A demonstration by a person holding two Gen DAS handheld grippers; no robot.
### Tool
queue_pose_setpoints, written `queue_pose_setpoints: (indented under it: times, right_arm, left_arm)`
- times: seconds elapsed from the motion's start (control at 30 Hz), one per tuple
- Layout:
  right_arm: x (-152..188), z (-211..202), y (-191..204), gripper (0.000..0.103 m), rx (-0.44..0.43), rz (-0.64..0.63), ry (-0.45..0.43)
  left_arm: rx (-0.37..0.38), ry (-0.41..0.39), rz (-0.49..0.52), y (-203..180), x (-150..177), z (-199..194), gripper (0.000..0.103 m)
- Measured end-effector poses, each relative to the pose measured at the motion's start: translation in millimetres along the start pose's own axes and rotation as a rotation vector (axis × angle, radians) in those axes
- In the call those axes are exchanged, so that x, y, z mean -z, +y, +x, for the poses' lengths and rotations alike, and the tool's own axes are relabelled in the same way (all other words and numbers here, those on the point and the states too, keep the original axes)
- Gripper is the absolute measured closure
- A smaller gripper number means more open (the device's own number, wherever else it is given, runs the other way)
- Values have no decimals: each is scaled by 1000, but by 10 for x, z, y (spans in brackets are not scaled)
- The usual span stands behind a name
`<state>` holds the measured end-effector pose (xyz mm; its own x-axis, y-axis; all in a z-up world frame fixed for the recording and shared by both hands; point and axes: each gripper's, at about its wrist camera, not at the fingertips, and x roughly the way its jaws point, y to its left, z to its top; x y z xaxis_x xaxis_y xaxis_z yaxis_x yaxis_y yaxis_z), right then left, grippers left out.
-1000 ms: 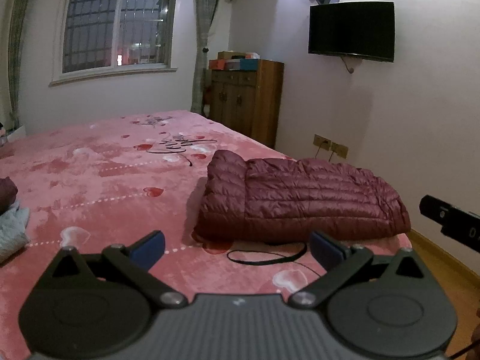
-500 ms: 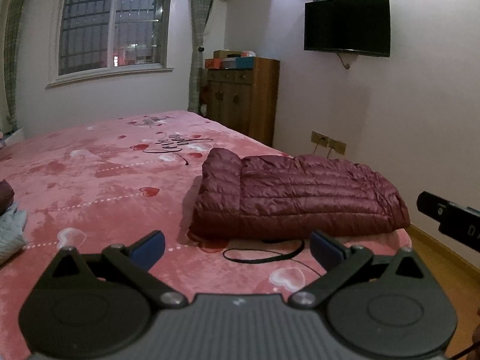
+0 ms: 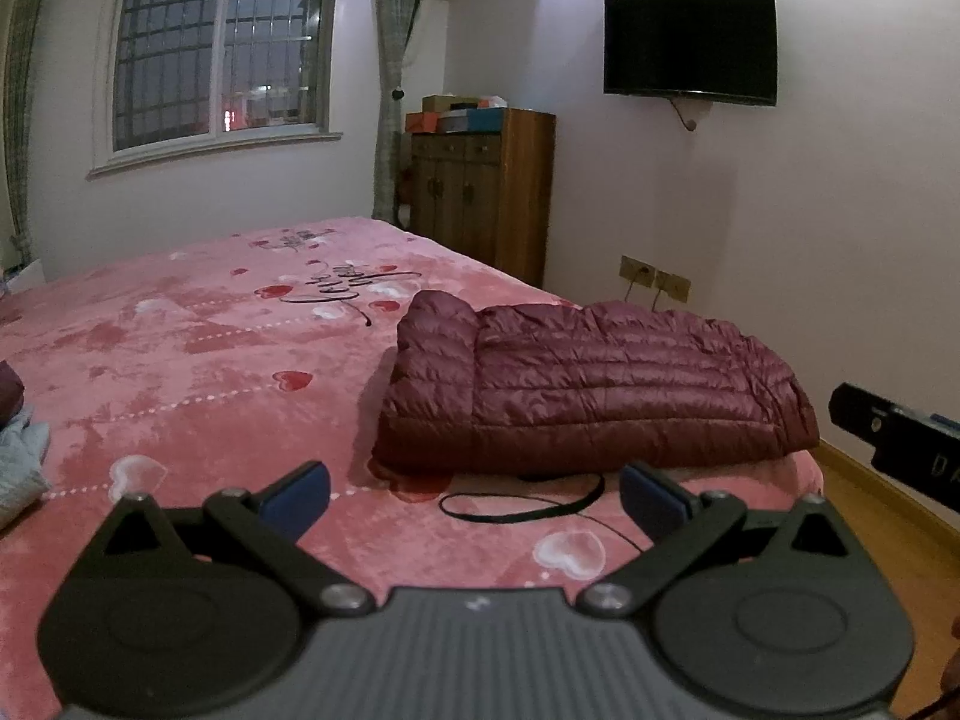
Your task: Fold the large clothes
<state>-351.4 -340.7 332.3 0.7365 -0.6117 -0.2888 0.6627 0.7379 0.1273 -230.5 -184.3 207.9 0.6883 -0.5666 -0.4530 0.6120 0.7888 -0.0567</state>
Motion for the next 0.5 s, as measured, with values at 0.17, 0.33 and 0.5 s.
queue_pose_setpoints:
  times: [0.17, 0.33, 0.5]
  right_arm:
    - [-3, 30, -3, 0, 0, 2, 4]
    - [5, 77, 14, 0, 0, 0, 7]
    - [4, 88, 11, 0, 0, -1, 9]
  left_arm:
    - [5, 4, 3, -23, 2, 15, 1]
    - [10, 8, 5, -50, 5, 43, 1]
    - [11, 12, 7, -75, 12, 71, 1]
